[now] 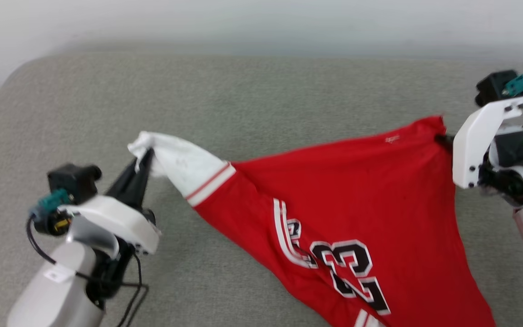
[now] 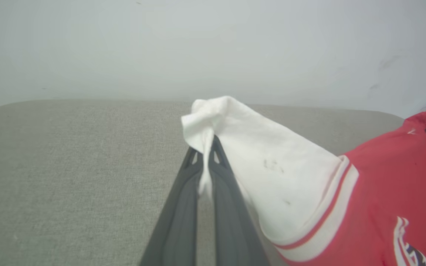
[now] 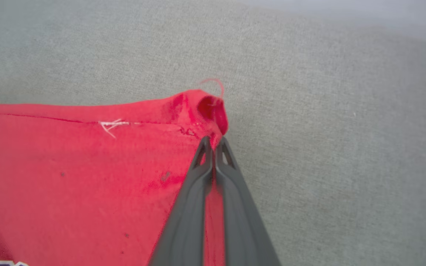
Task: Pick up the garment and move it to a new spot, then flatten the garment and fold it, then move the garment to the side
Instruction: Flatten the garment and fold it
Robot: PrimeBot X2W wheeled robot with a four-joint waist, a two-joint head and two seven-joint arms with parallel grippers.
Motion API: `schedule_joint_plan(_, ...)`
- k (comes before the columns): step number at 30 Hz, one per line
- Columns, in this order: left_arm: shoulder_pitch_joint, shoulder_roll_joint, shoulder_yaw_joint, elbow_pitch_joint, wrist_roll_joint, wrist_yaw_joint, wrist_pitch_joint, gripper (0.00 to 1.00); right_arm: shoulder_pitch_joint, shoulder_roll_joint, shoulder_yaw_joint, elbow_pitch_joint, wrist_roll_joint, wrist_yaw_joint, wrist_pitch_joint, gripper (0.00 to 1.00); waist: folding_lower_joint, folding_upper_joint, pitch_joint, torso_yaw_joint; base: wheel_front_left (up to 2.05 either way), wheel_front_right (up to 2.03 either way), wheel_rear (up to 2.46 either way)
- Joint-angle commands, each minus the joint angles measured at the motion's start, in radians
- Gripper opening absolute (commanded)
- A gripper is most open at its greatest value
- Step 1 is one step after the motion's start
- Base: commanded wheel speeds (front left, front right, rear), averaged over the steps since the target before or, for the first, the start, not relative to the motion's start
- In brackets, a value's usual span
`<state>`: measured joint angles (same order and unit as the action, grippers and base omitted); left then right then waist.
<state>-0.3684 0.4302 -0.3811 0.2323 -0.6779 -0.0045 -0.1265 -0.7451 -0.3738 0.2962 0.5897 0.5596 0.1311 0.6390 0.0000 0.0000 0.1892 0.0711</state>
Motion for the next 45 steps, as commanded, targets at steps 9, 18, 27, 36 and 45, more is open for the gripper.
schedule_joint_plan(9,-0.254,0.033,0.018,-0.004,0.036,-0.011,0.055,0.00,-0.119,0.013,-0.080,-0.015,-0.137,-0.001,-0.157,0.00,0.0000,0.0000,-0.037,-0.082,0.00,0.00,0.00)
schedule_joint_plan(18,-0.596,0.021,0.050,0.128,0.054,-0.029,0.064,0.00,-0.329,0.062,-0.210,-0.017,-0.298,-0.001,-0.263,0.00,0.0000,0.0000,0.041,-0.118,0.00,0.00,0.00)
schedule_joint_plan(27,-0.938,0.040,0.070,0.316,0.097,-0.058,0.015,0.00,-0.561,0.092,-0.312,-0.003,-0.403,-0.001,-0.339,0.00,0.0000,0.0000,0.173,-0.128,0.00,0.00,0.00)
schedule_joint_plan(36,-1.090,0.034,0.056,0.471,0.102,-0.089,-0.011,0.00,-0.670,0.125,-0.336,0.059,-0.442,-0.001,-0.388,0.00,0.0000,0.0000,0.285,-0.129,0.00,0.00,0.00)
schedule_joint_plan(45,-1.057,-0.003,0.047,0.634,0.047,-0.115,-0.048,0.00,-0.651,0.174,-0.319,0.182,-0.425,-0.001,-0.451,0.00,0.0000,0.0000,0.363,-0.121,0.00,0.00,0.00)
